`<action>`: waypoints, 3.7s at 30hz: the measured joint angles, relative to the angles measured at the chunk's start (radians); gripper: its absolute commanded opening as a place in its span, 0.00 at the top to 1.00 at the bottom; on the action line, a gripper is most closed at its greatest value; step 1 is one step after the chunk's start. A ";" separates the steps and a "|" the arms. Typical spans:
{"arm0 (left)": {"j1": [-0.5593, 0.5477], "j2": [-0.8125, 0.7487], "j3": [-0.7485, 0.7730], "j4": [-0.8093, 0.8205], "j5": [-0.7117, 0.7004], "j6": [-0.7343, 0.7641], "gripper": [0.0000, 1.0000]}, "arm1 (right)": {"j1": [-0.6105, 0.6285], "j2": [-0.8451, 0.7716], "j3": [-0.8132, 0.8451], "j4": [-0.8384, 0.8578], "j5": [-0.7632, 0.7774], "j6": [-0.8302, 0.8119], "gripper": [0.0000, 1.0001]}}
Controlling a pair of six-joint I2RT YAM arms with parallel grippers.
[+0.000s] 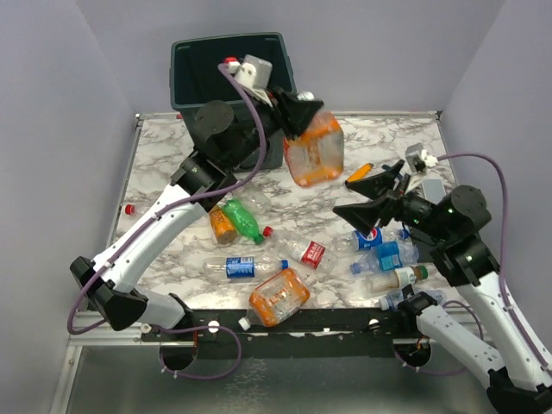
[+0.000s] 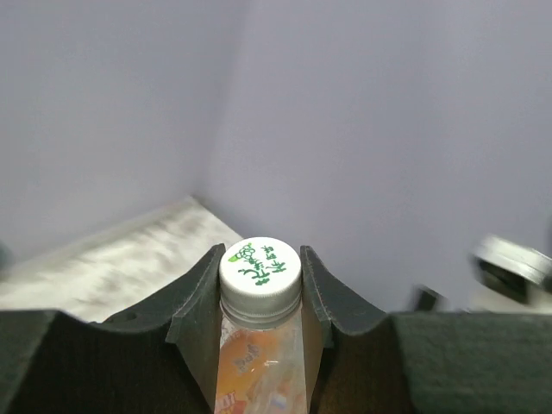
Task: Put the plastic bottles in the bin
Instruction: Pick up the plastic bottle at the center of the board, then place the plastic bottle in the trash bin, then pick up the plastic bottle at the center of the board.
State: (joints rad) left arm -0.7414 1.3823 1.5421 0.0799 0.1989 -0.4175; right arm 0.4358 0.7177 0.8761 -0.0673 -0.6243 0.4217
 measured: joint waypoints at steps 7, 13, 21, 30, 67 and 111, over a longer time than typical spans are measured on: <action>0.085 0.057 0.165 0.138 -0.435 0.245 1.00 | 0.001 -0.159 0.053 -0.039 0.065 0.015 0.01; 0.257 0.195 0.269 0.351 -0.628 0.373 1.00 | 0.001 -0.277 -0.083 -0.026 0.179 0.078 0.03; 0.383 0.346 0.255 0.596 -0.777 0.540 1.00 | 0.001 -0.389 -0.222 -0.041 0.291 0.165 0.04; 0.392 0.423 0.233 0.627 -0.915 0.632 1.00 | 0.001 -0.372 -0.248 -0.047 0.306 0.195 0.04; -0.112 0.093 0.132 0.026 -0.679 0.444 0.01 | 0.002 0.072 0.048 -0.338 0.753 0.113 0.00; -0.203 -0.299 -0.838 0.012 -0.384 0.280 0.01 | 0.002 0.089 -0.370 -0.549 1.034 0.966 0.03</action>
State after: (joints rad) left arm -0.9447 1.0832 0.7044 0.0921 -0.1848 -0.1379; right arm 0.4374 0.8062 0.5060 -0.6163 0.4099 1.3876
